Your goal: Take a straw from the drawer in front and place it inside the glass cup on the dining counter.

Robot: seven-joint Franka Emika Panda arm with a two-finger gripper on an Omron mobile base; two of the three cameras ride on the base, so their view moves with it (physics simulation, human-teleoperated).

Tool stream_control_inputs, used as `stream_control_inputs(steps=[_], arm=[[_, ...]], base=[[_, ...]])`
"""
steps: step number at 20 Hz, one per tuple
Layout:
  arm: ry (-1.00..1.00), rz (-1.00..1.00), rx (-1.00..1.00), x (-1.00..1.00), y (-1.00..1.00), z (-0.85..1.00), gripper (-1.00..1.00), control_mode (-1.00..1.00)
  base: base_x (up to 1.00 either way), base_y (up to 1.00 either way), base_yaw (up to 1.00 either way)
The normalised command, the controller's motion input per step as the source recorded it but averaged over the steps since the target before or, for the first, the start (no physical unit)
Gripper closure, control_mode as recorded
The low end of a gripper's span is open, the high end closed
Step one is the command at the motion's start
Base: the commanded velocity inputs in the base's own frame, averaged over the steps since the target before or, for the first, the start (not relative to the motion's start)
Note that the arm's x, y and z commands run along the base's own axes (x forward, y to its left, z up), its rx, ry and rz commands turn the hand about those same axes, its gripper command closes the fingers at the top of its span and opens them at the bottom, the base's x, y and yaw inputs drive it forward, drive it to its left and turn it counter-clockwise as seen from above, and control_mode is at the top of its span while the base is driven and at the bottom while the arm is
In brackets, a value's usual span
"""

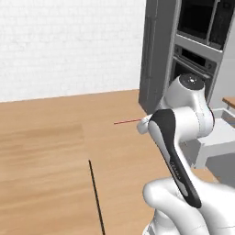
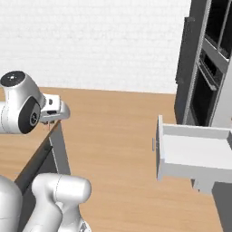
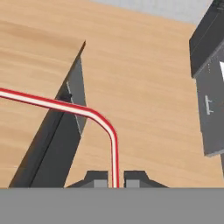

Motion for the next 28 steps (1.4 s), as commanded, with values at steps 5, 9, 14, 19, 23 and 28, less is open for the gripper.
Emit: stream_control_inputs(steps=[5,9,14,19,23,28], arm=[[0.00,0.00,0.00,0.00,0.00,0.00,1.00,1.00],[0.00,0.00,0.00,0.00,0.00,0.00,1.00,1.00],[0.00,0.00,0.00,0.00,0.00,0.00,1.00,1.00],[0.00,0.00,0.00,0.00,0.00,0.00,1.00,1.00],[0.00,0.00,0.00,0.00,0.00,0.00,1.00,1.00],[0.00,0.00,0.00,0.00,0.00,0.00,1.00,1.00]], base=[[0.00,0.52,0.51],[0.31,0.17,0.27],[0.88,-0.02,0.04],[0.90,-0.27,-0.04],[0.97,-0.29,-0.20],[1.00,-0.16,-0.22]])
